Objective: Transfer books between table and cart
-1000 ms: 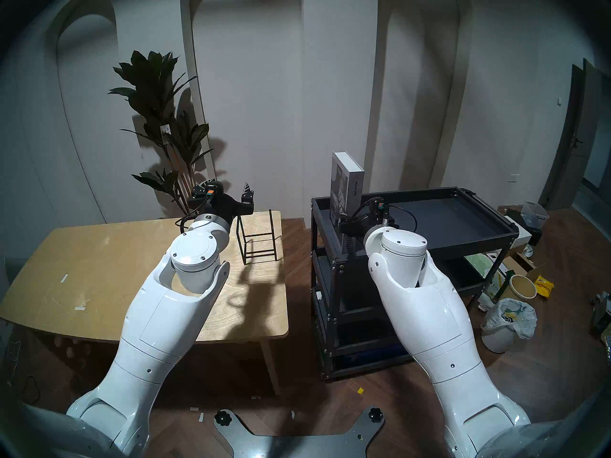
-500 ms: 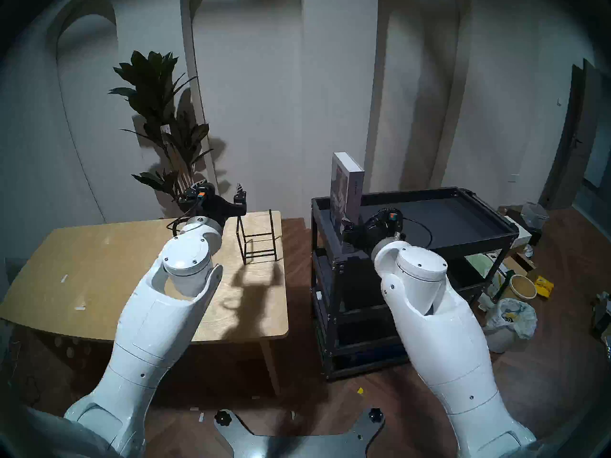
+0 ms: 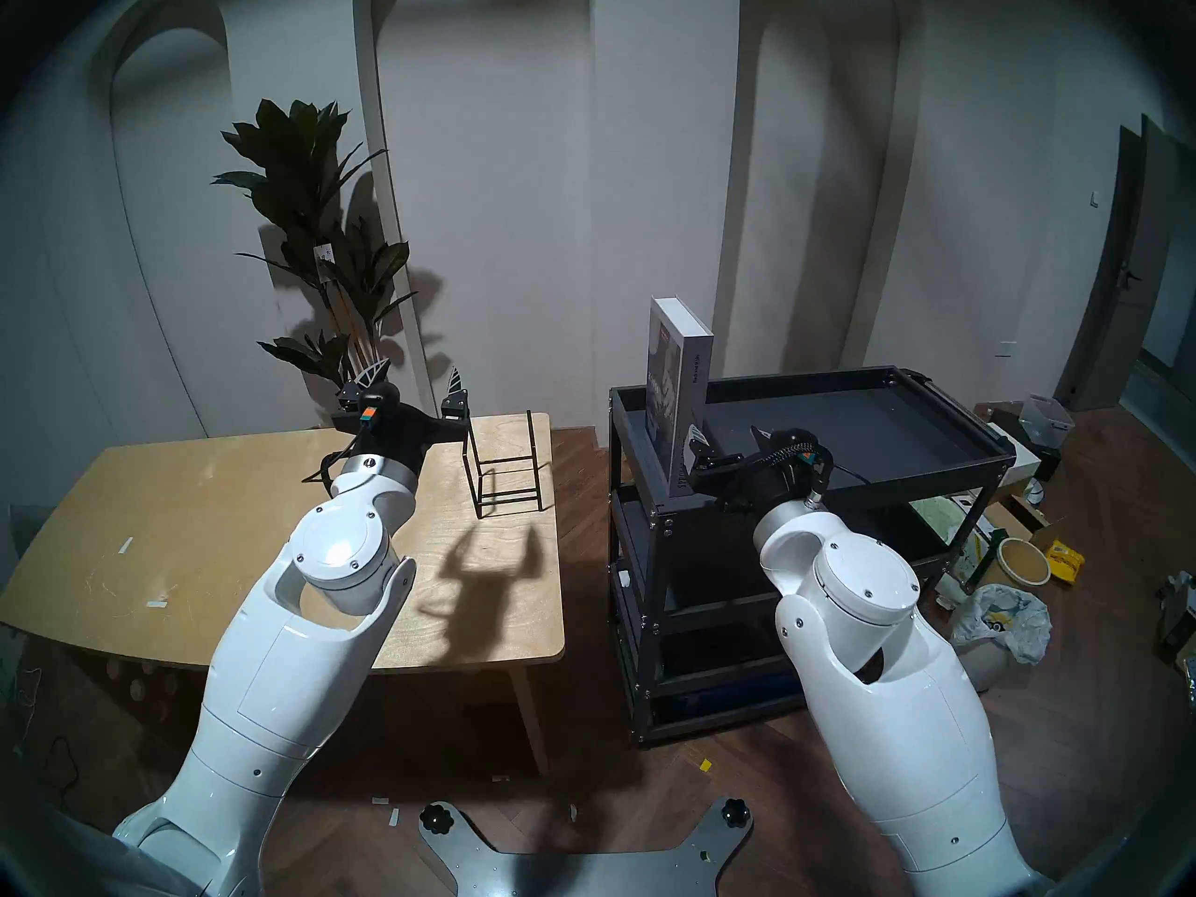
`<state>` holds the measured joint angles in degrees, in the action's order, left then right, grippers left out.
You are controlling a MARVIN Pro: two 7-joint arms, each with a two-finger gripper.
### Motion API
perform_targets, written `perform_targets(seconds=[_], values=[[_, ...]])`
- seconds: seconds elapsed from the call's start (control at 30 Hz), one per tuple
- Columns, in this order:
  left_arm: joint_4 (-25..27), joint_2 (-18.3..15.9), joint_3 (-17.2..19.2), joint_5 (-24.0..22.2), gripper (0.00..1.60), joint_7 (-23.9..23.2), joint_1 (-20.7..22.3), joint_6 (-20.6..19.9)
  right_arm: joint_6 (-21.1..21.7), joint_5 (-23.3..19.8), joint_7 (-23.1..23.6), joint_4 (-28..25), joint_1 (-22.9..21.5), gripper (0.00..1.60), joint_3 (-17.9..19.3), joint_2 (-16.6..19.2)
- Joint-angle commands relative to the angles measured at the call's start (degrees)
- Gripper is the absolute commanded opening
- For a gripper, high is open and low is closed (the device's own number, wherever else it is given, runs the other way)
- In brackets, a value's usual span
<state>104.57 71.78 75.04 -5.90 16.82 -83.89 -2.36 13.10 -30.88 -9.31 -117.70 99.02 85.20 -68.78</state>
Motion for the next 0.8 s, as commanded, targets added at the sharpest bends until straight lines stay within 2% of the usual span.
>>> perform_targets(seconds=[0.0,0.17,0.37,0.53,0.77], values=[[1.67,-1.19,0.96,-0.09,1.6,-0.44,-1.56,3.17,-6.0,1.76,3.92,1.1,2.57,1.6,1.92,-4.37],[1.95,-1.64,1.9,-0.67,1.6,-0.97,-2.02,1.85,-10.55,3.17,6.85,3.66,1.03,1.6,2.1,-6.18],[2.66,-1.64,2.95,-2.47,1.6,-1.78,-2.13,-0.89,-16.08,4.19,7.26,5.93,-0.1,1.6,0.97,-6.39],[2.88,-1.73,3.06,-2.88,1.6,-1.97,-2.12,-1.6,-16.94,6.03,6.74,5.68,-0.26,1.6,0.26,-6.0],[3.06,-1.87,3.08,-3.21,1.6,-2.01,-2.1,-2.08,-17.56,6.43,6.62,5.75,-0.21,1.6,0.08,-6.22]])
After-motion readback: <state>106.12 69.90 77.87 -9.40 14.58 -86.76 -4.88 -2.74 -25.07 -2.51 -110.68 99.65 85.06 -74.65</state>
